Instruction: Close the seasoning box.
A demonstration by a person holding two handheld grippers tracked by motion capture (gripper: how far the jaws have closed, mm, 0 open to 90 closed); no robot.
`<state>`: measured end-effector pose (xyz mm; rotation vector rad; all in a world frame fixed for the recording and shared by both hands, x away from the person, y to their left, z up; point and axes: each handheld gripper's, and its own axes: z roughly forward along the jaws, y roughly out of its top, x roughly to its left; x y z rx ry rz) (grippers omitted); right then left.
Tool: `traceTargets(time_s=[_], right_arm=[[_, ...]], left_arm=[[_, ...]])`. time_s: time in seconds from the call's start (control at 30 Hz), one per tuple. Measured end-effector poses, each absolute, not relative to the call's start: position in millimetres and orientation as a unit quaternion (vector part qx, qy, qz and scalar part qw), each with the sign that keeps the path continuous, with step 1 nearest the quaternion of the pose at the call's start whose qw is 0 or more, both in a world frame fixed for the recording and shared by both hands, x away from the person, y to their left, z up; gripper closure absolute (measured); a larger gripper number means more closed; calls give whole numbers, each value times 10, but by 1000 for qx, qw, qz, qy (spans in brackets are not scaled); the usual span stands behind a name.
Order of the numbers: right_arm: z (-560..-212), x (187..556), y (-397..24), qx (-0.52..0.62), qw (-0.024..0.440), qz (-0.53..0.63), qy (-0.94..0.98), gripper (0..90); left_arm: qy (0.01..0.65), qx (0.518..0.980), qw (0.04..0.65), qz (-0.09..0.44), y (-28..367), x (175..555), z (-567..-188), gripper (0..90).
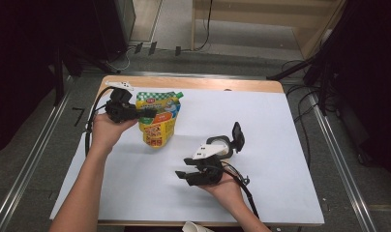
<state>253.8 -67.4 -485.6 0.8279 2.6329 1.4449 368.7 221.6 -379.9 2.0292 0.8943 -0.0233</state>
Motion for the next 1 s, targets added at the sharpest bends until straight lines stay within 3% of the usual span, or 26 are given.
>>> traceTargets(time_s=[1.0], right_arm=[[-5031,2657,-503,303,27,446,842,483]], left_arm=[[308,823,474,-55,1958,3109,-3287,900]])
